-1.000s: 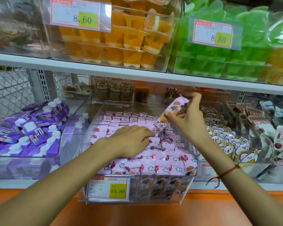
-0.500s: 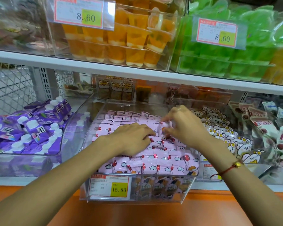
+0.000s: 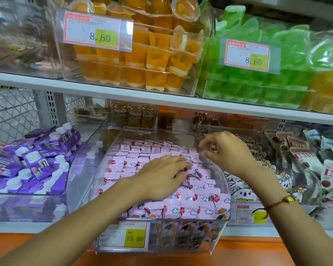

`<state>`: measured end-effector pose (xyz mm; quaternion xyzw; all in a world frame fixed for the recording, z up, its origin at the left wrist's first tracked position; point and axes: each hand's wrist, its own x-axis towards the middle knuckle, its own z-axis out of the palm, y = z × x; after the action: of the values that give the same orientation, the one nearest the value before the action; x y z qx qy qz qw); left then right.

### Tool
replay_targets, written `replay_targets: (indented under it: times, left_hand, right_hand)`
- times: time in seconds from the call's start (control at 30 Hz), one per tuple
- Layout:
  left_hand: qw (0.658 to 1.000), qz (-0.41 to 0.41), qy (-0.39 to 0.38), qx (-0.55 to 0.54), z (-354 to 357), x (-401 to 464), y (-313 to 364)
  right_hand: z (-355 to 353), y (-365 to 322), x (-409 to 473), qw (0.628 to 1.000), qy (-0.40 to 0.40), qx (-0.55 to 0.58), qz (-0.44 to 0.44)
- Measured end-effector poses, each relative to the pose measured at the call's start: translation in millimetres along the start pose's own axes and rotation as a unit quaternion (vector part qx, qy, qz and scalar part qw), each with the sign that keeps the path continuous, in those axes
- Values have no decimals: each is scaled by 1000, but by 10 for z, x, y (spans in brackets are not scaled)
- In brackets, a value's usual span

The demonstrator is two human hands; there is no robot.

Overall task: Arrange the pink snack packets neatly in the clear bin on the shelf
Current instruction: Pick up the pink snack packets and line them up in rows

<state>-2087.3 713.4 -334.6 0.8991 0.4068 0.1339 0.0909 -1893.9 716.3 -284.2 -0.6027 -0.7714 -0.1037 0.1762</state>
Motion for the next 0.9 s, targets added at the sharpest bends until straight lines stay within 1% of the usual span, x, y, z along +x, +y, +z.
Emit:
replay_targets:
  times: [0.1,0.27,0.33,0.43,0.5,0.6,0.7,0.83,0.9]
  left_hand:
    - [999,13,-30,-5,57,42,45]
    - [997,3,-75,17,94,89,37]
    - [996,4,-82,16,86,97,32]
    - [996,10,-92,20,77,101,13]
    - [995,11,-95,23,72,96,12]
    - [995,13,-96,24,63,87,25]
    - [996,7,-86,27,64,77,30]
    - [997,0,-80,19,73,66,43]
    - [996,0,-85,13,71,69,43]
  right_hand:
    - [27,45,17,1000,0,-3,8]
    - [109,-6,64,996,-11,-77,-45]
    - [91,-30,97,989,-49,-118,-78]
    - [60,-80,162,965,-156,-179,-107]
    - [64,-112,193,954,-189,-203,-115]
    - [83,-128,199,955,-156,-214,-135]
    - [95,-121,168,961,-122,-198,-149]
    - [115,-87,83,974,-80,-167,-131]
    - [131,-54,35,982,-42,-143,-117]
